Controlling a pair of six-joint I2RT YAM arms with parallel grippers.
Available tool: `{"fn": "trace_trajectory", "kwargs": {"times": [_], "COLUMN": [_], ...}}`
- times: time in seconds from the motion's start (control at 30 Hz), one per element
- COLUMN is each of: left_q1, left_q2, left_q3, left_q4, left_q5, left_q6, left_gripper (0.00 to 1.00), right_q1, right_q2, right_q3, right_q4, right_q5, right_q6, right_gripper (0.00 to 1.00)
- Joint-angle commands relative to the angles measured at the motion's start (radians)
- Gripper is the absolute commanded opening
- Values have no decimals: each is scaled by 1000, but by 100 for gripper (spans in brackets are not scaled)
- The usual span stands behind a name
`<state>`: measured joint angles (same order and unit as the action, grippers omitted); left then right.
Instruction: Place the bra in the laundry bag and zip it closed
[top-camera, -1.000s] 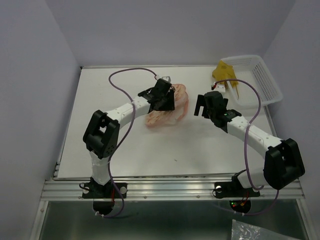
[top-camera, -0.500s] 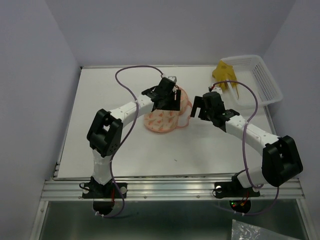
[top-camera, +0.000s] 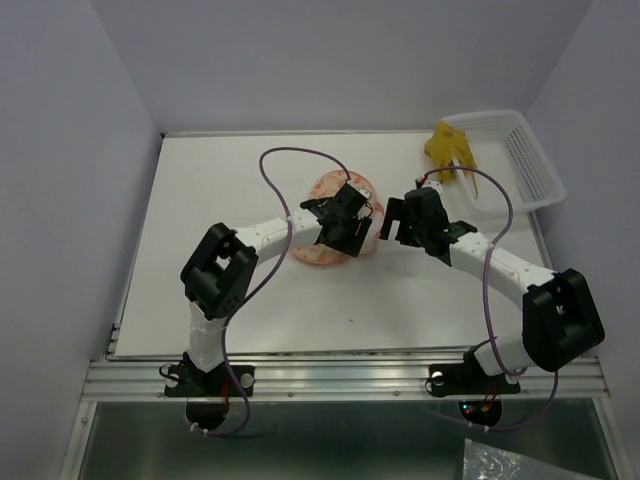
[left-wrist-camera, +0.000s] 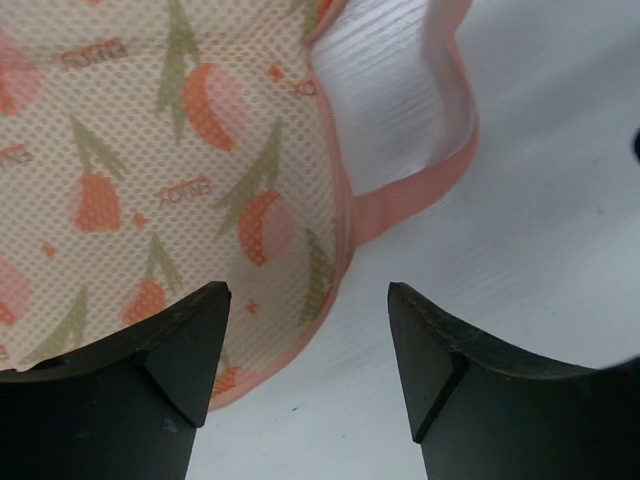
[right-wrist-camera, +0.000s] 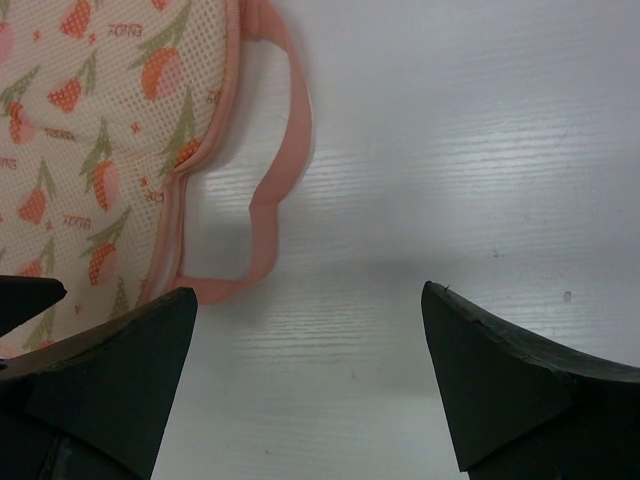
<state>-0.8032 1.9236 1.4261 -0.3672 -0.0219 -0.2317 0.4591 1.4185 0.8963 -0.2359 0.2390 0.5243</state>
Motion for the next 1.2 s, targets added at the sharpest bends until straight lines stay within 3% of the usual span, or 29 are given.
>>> {"fn": "trace_trajectory", "kwargs": {"times": [0.0, 0.2, 0.5, 0.67, 0.9, 1.03, 1.1, 1.17], "left_q1": [7, 6, 6, 6, 6, 6, 6, 6], "left_q2": [14, 9, 6, 43, 66, 61, 57, 55], "left_q3": [23, 16, -7, 19, 40, 34, 27, 20], "left_q4": [-70, -35, 7, -12, -26, -22, -16, -9], "left_q5": [-124, -99, -29, -69, -84, -76, -70, -70], "left_q6": [0, -12, 14, 12, 5, 9, 14, 8], "left_gripper": [74, 66, 70, 69, 44, 36, 23, 1], "right_q1": [1, 1, 1, 1, 1, 1, 1, 1], "right_q2": [-13, -16, -10, -4, 7, 14, 16, 20], "right_q3": [-7, -14, -14, -13, -17, -14, -11, -10], "right_q4": [18, 18, 18, 18, 20, 24, 26, 33], "right_q5": [-9, -21, -18, -21, -26, -30, -32, -38], "right_q6": [-10, -33, -53, -60, -61, -60, -60, -58], "right_gripper": [100, 100, 100, 100, 100, 100, 100, 100]}}
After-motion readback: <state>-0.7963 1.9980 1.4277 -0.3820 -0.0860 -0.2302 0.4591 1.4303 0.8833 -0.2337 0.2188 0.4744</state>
